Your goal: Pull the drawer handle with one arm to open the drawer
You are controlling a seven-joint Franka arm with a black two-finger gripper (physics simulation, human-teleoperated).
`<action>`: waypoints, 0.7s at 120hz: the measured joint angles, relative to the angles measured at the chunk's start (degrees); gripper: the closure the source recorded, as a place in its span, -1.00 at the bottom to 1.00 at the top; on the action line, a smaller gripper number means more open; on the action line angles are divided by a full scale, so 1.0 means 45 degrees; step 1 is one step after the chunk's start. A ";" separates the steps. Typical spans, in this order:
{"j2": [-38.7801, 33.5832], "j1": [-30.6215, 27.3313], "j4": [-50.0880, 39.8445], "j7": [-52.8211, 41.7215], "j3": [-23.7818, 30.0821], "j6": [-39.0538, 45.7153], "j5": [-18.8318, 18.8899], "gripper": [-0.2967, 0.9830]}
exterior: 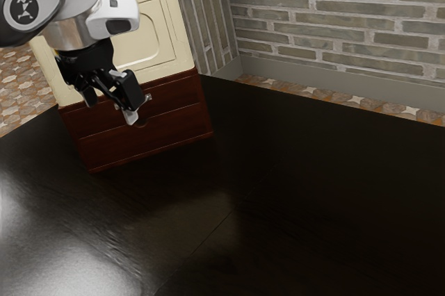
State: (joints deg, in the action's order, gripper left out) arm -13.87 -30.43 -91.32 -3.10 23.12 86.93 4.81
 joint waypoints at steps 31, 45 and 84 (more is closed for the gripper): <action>0.0064 0.0035 -0.0310 0.0264 0.0026 -0.0059 -0.0054 -0.54; -0.0126 0.0128 -0.0687 0.0209 0.0156 -0.0658 -0.0849 -0.53; -0.2344 0.0263 -0.3635 -0.4296 -0.0590 -0.0210 -0.1185 -0.53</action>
State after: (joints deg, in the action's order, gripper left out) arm -24.41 -29.24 -107.67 -22.43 20.46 85.99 -0.53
